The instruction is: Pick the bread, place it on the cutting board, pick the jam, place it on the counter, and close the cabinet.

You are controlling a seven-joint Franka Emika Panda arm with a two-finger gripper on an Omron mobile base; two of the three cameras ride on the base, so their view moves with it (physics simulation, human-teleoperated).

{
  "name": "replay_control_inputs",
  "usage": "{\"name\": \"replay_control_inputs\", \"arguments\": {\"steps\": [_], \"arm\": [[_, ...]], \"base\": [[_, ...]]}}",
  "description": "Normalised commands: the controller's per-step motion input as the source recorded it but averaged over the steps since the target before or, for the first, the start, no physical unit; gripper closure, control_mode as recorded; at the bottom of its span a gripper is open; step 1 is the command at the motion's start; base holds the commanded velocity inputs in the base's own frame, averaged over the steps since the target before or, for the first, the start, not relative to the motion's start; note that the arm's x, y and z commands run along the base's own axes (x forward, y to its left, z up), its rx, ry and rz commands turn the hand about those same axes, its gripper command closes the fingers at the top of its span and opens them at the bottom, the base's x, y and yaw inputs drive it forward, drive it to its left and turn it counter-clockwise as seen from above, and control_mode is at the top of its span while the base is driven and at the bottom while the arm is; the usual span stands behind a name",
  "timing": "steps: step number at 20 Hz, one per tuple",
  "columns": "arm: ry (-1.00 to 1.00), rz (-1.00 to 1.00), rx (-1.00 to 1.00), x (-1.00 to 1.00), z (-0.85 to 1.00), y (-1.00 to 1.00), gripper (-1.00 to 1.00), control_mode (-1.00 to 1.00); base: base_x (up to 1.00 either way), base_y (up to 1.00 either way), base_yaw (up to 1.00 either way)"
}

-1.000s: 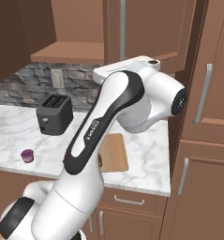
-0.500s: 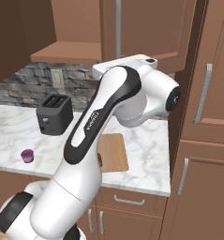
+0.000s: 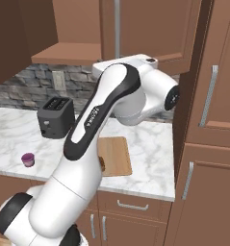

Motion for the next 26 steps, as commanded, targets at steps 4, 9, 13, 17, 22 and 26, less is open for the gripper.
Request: {"name": "replay_control_inputs", "arguments": {"steps": [4,9,13,17,22,26], "arm": [[0.00,0.00,0.00,0.23,0.00,0.17,-1.00,-1.00],[0.00,0.00,0.00,0.25,0.00,0.17,-1.00,-1.00],[-0.01,-0.01,0.00,0.31,0.00,0.21,-1.00,-1.00],[0.00,-0.02,0.00,0.33,0.00,0.21,-1.00,-1.00],[0.00,-0.03,0.00,0.32,0.00,0.22,-1.00,-1.00],[0.00,-0.05,0.00,0.29,0.00,0.19,-1.00,-1.00]], "base": [[0.00,0.00,0.00],[0.00,0.00,0.00],[0.00,0.00,0.00],[0.00,0.00,0.00],[0.00,0.00,0.00],[0.00,0.00,0.00]]}}
